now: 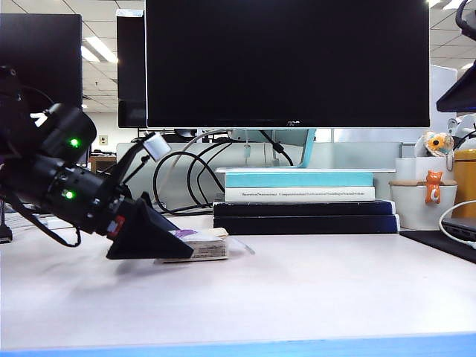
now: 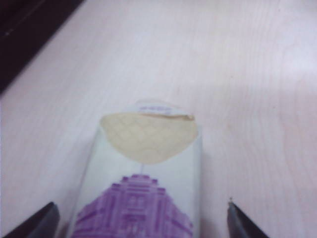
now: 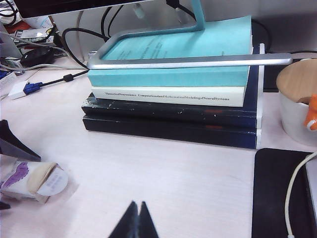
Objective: Pick up a packet of tissues from the table with the left hand, then take a tissue from it with the right hand.
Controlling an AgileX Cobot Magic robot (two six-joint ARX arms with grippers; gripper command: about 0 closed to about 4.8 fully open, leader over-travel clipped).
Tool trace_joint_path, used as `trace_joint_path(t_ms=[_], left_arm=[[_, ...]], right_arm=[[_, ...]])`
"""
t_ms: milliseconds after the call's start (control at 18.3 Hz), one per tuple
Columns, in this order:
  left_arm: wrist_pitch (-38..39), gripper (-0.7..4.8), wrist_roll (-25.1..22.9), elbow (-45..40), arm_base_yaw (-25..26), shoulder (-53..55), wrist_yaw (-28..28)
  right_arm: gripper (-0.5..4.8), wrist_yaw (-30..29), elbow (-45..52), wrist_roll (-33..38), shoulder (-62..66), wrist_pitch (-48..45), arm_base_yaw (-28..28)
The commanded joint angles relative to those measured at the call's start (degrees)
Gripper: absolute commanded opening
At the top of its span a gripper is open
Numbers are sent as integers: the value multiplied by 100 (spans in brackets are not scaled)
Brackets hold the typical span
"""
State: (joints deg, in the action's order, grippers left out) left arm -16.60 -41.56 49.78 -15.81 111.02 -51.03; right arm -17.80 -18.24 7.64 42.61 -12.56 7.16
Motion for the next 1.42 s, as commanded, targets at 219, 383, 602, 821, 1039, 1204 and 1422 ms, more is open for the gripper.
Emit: trace_joint_path(t_ms=[219,383,602,821,1039,1204,1422], left_arm=[[-201,479,195,39,-81,162,-177],[-385,423,363,46,-120,162,-210],[-470,237,518,46,-201,162,-61],[-470,242,529,50,-232,103,-219],[-409,243,627,52,-295,-293,-321],[-179,243,664,66,-535,-684,-323],[-2,243,645,72,-1161,-1060,-308]], right_arm=[[-2,-15,-28,4,-9,-48,0],[-2,-15,-28,4,-7,-50,0],[-2,-17,-28,7,-7,37,2],[-2,-17,-28,9,-9,28,2],[-2,-72,-31,595,-11,-212,2],[-2,-837,-33,1268,-4,-315,2],[4,-1919,-33,2149,-2,-313,-2]])
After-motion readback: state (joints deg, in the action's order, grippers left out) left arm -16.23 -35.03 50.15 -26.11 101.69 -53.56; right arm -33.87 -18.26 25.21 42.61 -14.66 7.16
